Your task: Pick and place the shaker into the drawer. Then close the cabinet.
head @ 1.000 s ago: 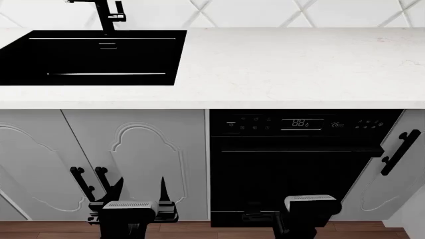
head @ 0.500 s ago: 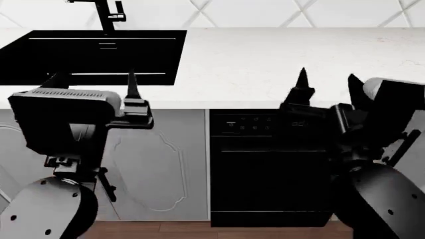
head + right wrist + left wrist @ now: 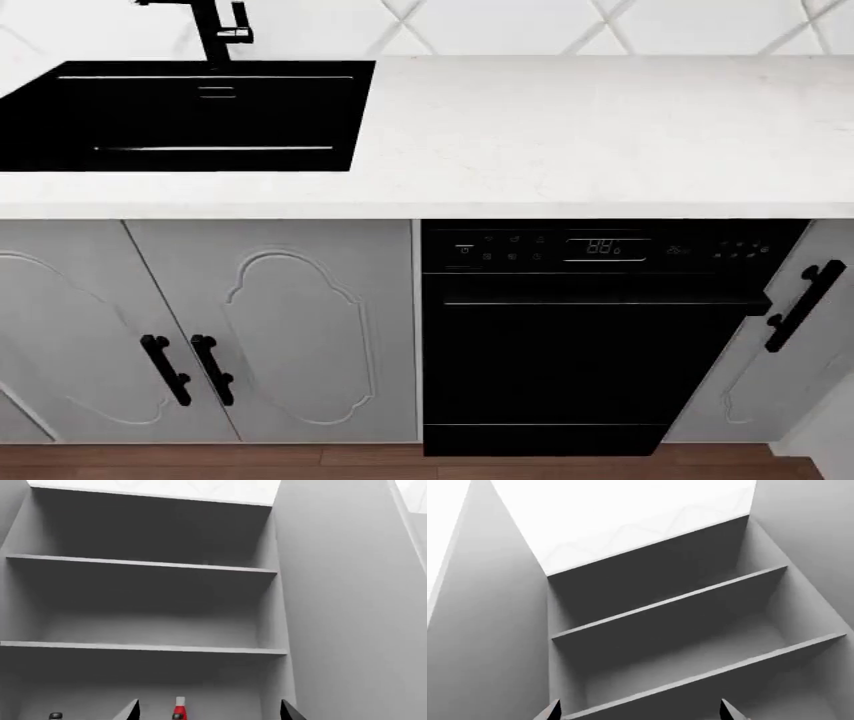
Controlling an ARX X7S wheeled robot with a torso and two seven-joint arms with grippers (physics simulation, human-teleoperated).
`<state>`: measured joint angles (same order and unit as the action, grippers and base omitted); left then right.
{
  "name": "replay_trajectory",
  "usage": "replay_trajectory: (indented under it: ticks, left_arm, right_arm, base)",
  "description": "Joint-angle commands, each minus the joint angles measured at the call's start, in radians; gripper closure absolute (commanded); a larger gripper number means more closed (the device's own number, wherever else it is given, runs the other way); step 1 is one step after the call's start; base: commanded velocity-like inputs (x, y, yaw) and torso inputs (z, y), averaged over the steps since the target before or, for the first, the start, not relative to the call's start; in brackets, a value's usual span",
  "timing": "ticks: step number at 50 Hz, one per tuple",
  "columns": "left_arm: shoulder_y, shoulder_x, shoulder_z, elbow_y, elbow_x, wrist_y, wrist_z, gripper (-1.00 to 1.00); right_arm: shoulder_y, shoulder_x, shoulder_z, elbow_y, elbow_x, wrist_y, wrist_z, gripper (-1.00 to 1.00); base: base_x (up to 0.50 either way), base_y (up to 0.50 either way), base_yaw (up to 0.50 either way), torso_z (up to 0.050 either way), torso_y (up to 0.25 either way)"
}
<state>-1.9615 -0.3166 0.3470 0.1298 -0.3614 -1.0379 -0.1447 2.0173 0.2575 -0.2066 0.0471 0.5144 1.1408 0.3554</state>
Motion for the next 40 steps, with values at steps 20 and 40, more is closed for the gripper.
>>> replay_trajectory:
  ticks: [20,40]
  left_arm:
    - [-0.395,0.28,-0.319,-0.959,0.737,0.138,0.67,-1.0]
    - [-0.395,0.242,-0.335,-0.849,0.558,0.232,0.482,-1.0]
  right_arm:
    - [0.339,-0.257,0.121,0.774,-0.968,-0.005,-0.603,-1.0]
    - [0.339,-0.257,0.165,0.593,-0.904,-0.226,-0.488,-1.0]
  base:
    - [0.0,0.0,0.0,0.0,0.0]
    - [0.0,0.0,0.0,0.0,0.0]
